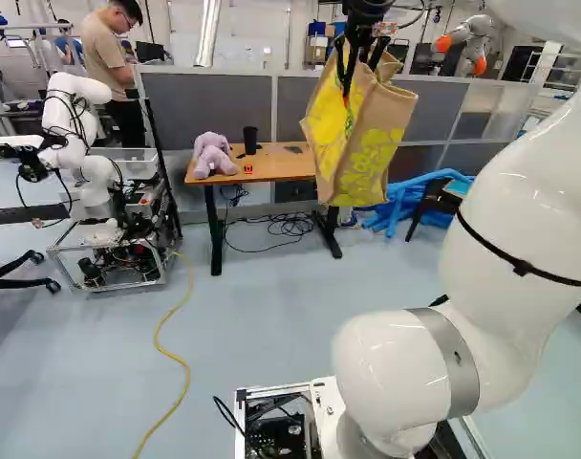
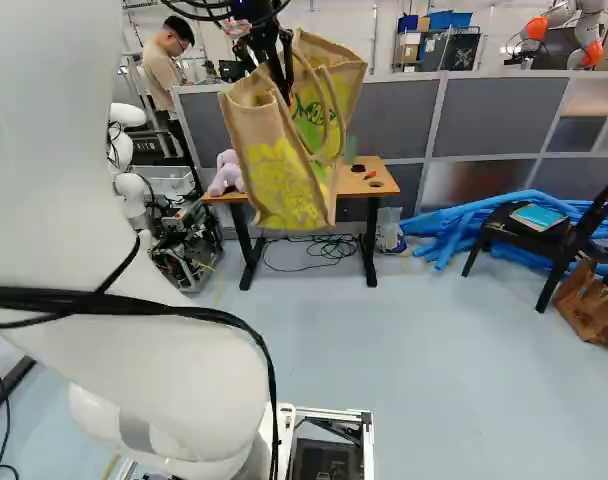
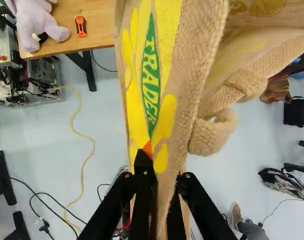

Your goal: Pick up the bag on the ground and place it on the table

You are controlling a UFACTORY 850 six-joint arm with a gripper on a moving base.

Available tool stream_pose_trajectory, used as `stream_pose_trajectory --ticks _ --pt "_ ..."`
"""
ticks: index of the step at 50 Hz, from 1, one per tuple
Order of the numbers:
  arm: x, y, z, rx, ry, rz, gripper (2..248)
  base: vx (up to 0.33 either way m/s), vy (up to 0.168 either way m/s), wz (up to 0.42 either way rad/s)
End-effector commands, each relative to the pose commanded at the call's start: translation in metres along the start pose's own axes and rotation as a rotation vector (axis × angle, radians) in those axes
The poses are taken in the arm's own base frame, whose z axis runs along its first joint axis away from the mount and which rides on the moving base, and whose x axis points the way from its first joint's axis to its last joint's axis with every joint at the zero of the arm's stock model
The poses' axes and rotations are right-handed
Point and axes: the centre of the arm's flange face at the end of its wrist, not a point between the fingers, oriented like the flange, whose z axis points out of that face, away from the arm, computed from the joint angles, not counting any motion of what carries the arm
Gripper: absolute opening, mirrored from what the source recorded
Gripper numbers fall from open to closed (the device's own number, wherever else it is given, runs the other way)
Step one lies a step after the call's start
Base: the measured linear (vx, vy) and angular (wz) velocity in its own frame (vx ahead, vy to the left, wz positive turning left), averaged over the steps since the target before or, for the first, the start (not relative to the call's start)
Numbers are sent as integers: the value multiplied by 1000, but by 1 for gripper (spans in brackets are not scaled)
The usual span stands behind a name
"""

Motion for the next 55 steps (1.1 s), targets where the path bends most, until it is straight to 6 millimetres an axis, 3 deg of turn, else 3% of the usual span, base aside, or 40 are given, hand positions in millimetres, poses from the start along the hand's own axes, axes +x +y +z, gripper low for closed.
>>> stream_pose_trajectory --ticks 55 --pt "0 0 0 0 1 0 34 10 0 0"
